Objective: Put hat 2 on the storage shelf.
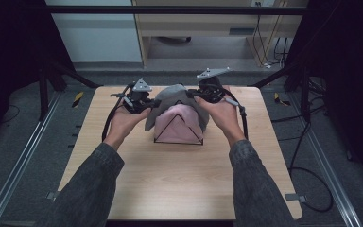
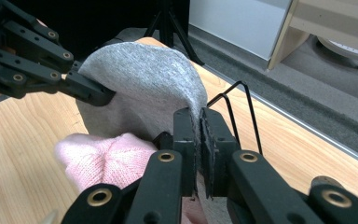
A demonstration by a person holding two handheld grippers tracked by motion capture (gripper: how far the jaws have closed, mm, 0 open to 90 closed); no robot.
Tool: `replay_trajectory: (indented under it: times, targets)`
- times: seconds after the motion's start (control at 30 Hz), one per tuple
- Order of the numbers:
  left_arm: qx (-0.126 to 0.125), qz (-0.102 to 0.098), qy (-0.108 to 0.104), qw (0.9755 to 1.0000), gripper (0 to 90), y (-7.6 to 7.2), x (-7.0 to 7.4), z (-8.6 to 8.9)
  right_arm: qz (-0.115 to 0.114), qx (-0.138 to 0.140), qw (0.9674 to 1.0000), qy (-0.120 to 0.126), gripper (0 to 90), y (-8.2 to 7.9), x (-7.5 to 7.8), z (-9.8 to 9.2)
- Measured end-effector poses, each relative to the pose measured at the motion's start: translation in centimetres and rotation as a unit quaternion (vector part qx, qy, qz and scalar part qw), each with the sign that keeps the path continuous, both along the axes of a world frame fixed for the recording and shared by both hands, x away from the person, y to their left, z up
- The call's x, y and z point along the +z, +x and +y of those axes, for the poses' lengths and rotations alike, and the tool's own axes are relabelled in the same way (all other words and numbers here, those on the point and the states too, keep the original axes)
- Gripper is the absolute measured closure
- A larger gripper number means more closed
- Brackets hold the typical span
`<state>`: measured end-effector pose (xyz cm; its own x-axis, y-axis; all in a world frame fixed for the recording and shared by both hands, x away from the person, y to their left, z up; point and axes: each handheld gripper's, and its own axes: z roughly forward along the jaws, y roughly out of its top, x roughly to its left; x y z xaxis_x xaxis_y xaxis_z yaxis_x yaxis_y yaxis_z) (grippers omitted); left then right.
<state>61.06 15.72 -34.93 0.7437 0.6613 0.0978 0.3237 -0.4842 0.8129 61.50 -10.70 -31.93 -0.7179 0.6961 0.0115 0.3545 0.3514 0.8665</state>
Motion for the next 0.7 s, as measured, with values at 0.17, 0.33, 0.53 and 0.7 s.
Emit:
replay_trajectory:
  times: [0.17, 0.33, 0.53, 0.7]
  targets:
    - [0.007, 0.005, 0.003, 1.0000, 86.5, 0.1, -0.9, 0.1, 0.007, -0.001, 1.0000, -0.003, 85.5, 0.0, -1.0, 0.1]
    - [0.010, 0.012, 0.000, 0.9999, 86.5, 0.1, -1.4, 0.3, 0.010, 0.002, 0.9999, -0.002, 85.4, 0.1, -1.3, 0.5]
    - [0.018, 0.015, 0.006, 0.9997, 86.5, 0.1, -2.3, 0.3, 0.015, 0.001, 0.9999, 0.001, 85.3, 0.0, -2.1, 0.6]
    - [0.020, 0.019, 0.008, 0.9996, 86.3, 0.1, -2.9, 0.4, 0.015, 0.001, 0.9999, 0.000, 84.9, 0.0, -2.3, 0.8]
